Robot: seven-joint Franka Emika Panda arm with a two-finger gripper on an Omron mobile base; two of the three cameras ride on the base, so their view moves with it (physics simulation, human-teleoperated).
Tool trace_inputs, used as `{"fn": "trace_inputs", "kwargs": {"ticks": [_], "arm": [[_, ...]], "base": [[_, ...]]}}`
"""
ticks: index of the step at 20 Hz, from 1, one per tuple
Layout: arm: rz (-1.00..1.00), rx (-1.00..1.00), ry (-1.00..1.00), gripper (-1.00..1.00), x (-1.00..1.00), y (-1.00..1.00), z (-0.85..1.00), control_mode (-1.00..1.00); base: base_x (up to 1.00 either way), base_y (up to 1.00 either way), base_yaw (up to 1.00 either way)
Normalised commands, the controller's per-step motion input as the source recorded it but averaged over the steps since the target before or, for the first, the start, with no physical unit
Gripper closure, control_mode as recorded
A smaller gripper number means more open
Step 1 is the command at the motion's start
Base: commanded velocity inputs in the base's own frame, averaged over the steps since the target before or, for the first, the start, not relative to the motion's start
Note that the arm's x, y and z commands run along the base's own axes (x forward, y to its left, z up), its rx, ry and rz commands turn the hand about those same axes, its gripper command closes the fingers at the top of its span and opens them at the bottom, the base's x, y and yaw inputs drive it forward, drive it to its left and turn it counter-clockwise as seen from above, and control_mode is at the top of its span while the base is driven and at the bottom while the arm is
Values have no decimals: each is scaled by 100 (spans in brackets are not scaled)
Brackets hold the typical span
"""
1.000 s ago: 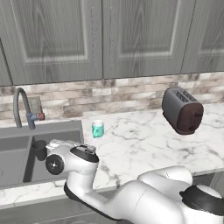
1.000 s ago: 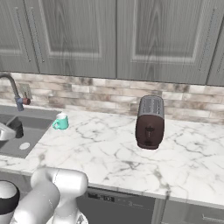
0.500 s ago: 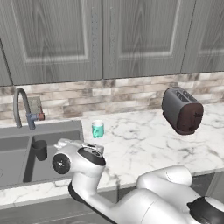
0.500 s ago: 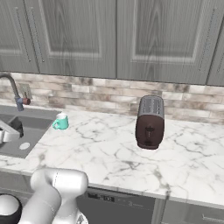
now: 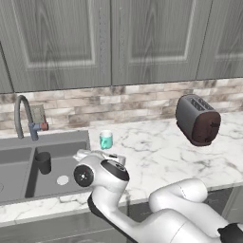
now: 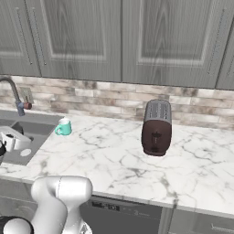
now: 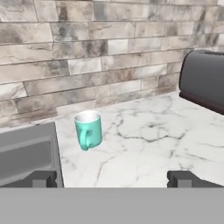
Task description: Place the mug in the left basin and the glass cup in the right basin of the sink.
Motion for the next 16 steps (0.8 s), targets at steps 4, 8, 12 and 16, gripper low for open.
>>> {"fn": "trace_inputs", "kwargs": {"ticks": [4,8,12,16], "arm": [[0,-8,0,-100,0,-19,-6,-100],[0,-10,0,-100,2,-3,-11,-100],[0,-10,0,-100,16,-4,-14,-100],[-1,-7,0,-100,22,-12,-3,-100]], "base": [[0,0,0],[0,0,0],[0,0,0],[0,0,0]]}}
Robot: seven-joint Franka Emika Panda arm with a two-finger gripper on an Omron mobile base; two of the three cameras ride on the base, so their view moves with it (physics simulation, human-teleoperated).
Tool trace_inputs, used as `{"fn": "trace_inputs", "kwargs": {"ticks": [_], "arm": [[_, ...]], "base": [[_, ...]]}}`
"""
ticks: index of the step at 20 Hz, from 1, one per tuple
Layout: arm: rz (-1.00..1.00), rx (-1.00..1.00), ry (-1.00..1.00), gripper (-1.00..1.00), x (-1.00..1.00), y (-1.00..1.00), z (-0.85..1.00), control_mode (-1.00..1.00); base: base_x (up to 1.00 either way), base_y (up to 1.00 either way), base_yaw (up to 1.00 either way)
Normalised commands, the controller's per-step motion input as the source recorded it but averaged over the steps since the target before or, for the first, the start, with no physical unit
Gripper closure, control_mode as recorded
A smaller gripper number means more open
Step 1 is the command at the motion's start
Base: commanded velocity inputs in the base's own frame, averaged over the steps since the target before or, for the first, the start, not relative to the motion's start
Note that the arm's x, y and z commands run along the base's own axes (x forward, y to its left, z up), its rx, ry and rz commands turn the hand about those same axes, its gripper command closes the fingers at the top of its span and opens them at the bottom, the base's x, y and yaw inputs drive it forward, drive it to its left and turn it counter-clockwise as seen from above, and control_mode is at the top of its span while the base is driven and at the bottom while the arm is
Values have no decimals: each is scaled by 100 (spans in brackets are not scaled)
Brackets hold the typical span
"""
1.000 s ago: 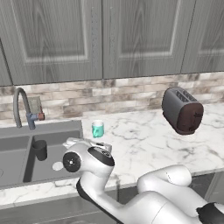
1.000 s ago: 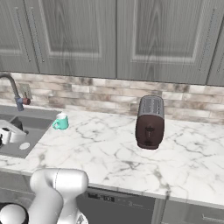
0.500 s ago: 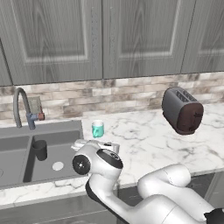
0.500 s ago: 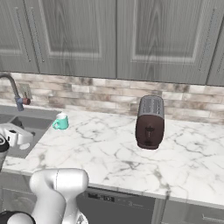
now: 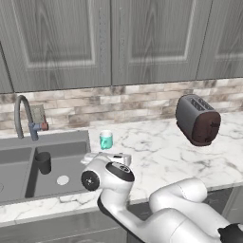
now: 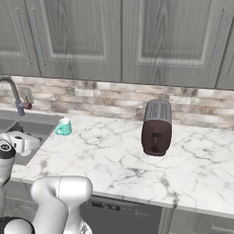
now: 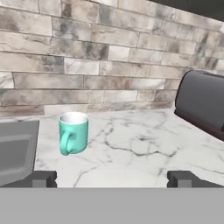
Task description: Place the mug in the left basin and the glass cup in the right basin of the sink.
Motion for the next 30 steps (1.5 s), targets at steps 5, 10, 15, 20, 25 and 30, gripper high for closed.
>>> {"fn": "trace_inputs", "kwargs": {"ticks": [5,10,15,20,25,30], "arm": [[-4,-2,0,-100,22,-14,0,-100],[-5,0,0,-100,19,-5,0,-100],[-4,0,0,-100,4,0,0,-100],[-4,5,0,-100,1,0,0,-100],[-2,8,0,-100,6,-5,0,-100],[0,10,0,-100,11,-7,0,-100]], "base": [[0,0,0],[0,0,0],[0,0,0],[0,0,0],[0,0,0],[0,0,0]]}}
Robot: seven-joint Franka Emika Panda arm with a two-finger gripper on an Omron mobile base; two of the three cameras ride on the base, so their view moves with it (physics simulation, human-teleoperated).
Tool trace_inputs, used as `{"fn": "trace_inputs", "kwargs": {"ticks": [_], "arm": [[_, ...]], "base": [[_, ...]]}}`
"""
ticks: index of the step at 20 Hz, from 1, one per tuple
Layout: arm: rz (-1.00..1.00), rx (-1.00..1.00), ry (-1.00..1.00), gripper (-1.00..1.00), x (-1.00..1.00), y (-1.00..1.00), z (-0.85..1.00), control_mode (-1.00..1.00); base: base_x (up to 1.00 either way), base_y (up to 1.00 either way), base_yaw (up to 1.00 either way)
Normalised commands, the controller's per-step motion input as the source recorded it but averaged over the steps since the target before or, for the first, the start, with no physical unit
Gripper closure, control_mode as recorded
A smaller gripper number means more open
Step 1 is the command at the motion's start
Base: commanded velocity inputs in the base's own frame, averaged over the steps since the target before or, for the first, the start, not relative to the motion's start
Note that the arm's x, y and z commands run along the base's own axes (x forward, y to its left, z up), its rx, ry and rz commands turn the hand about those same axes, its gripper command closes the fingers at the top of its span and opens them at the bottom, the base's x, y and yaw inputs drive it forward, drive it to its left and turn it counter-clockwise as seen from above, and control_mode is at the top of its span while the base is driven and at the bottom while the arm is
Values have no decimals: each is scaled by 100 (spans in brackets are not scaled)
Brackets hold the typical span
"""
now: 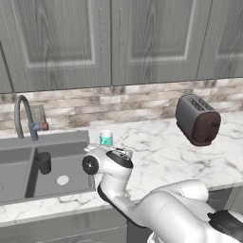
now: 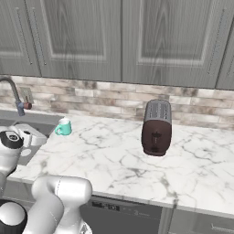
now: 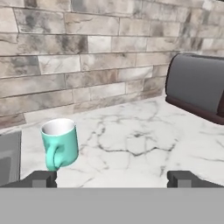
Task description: Place the mug in the left basin and the glass cup in the right basin of the sink.
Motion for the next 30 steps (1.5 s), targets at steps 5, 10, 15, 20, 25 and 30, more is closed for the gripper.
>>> {"fn": "trace_inputs", "kwargs": {"ticks": [5,10,15,20,25,30], "arm": [[0,9,0,-100,5,-1,0,-100],[0,6,2,-100,3,0,0,-100],[0,2,4,-100,25,0,0,-100],[0,0,4,-100,33,0,0,-100],[0,0,4,-100,25,0,0,-100],[0,0,6,-100,22,0,0,-100]], "base": [[0,0,0],[0,0,0],[0,0,0],[0,0,0],[0,0,0],[0,0,0]]}}
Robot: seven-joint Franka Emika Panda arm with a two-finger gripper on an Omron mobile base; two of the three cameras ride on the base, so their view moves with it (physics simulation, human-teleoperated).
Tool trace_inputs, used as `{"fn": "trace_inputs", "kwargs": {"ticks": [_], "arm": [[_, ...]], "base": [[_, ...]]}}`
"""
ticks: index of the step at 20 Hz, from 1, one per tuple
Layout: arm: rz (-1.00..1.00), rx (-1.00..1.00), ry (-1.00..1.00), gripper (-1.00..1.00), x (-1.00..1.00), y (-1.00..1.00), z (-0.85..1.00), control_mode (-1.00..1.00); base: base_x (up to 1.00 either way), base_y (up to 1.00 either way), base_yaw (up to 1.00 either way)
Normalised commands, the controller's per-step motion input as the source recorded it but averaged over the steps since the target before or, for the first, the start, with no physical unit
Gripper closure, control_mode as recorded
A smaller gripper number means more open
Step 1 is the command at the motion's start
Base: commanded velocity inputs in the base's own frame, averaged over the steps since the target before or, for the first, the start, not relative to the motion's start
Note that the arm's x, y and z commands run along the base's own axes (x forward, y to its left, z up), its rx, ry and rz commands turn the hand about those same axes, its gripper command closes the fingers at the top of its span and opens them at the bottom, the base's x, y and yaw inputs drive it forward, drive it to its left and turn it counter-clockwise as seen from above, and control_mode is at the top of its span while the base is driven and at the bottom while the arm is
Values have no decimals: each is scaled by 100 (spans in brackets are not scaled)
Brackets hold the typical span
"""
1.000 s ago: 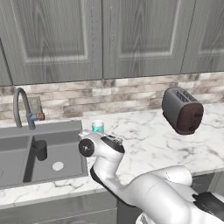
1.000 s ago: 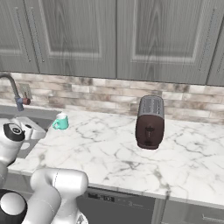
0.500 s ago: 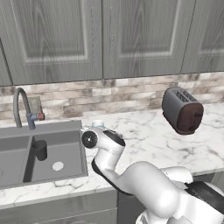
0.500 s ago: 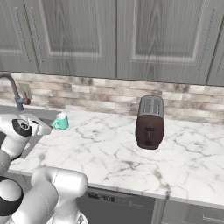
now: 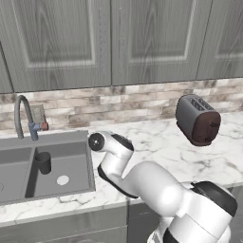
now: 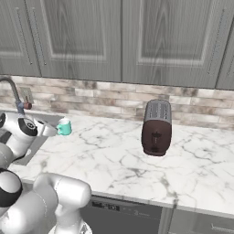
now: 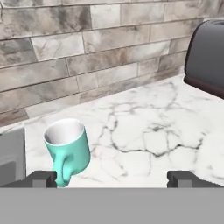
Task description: Place the mug in the left basin and the glass cup in the right basin of the sink.
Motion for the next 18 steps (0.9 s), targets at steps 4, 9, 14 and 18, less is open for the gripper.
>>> {"fn": "trace_inputs", "kwargs": {"ticks": [4,9,14,18], "arm": [[0,0,7,-100,23,0,-1,-100],[0,0,9,-100,18,4,-6,-100],[0,0,10,-100,14,5,-15,-100],[0,0,10,-100,16,2,-12,-100]], "base": [[0,0,0],[0,0,0],[0,0,0],[0,0,0]]}}
